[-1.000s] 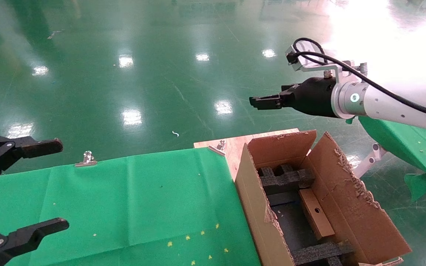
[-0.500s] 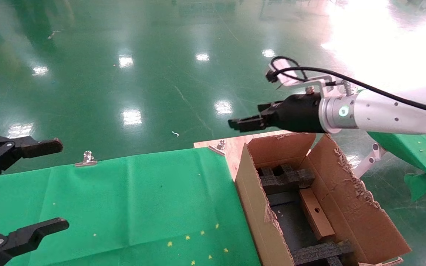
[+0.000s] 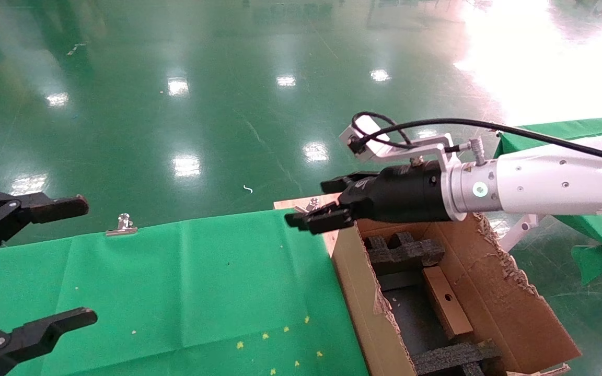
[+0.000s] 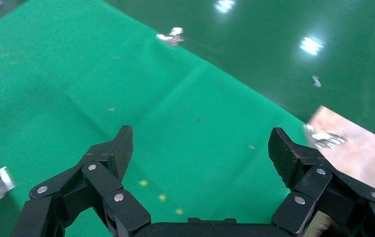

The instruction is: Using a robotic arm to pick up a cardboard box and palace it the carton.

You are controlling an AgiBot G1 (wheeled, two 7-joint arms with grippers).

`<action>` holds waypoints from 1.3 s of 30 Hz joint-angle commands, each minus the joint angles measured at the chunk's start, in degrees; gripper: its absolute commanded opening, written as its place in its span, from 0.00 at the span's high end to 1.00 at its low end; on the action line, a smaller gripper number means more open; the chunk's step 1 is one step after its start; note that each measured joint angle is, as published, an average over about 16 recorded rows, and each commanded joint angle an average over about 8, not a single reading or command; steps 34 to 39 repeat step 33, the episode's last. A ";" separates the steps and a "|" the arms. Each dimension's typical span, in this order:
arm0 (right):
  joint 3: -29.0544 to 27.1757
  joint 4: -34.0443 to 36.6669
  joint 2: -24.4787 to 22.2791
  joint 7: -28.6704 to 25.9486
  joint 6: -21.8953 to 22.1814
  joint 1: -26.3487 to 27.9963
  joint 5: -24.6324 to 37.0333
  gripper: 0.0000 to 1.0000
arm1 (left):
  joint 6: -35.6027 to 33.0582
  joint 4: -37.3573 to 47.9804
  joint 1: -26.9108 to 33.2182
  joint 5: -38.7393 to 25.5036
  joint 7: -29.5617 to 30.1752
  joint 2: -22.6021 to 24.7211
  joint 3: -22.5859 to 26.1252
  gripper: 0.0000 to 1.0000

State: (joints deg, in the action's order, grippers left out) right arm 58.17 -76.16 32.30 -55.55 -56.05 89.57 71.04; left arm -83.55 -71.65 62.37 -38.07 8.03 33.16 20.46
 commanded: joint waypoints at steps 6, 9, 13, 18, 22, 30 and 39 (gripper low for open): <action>-9.18 0.56 0.59 9.76 -6.46 -6.10 -6.36 0.00 | 0.00 0.00 0.00 0.00 0.00 0.00 0.00 0.00; -13.12 0.80 0.85 13.94 -9.23 -8.72 -9.08 0.00 | 0.00 0.00 0.00 0.00 0.00 0.00 0.00 0.00; -18.39 1.13 1.19 19.54 -12.93 -12.22 -12.73 0.00 | 0.00 0.00 0.00 0.00 0.00 0.00 0.00 0.00; -24.92 1.53 1.61 26.48 -17.53 -16.56 -17.25 0.00 | 0.00 0.00 0.00 0.00 0.00 0.00 0.01 0.00; -30.18 1.85 1.95 32.07 -21.22 -20.05 -20.89 0.00 | 0.00 0.00 0.00 0.00 0.00 0.00 0.01 0.00; -40.02 2.45 2.58 42.53 -28.12 -26.58 -27.69 0.00 | 0.01 0.00 0.00 0.01 -0.01 0.00 0.01 0.00; -41.61 2.54 2.68 44.23 -29.23 -27.64 -28.79 0.00 | 0.01 0.00 0.00 0.01 -0.01 0.00 0.01 0.00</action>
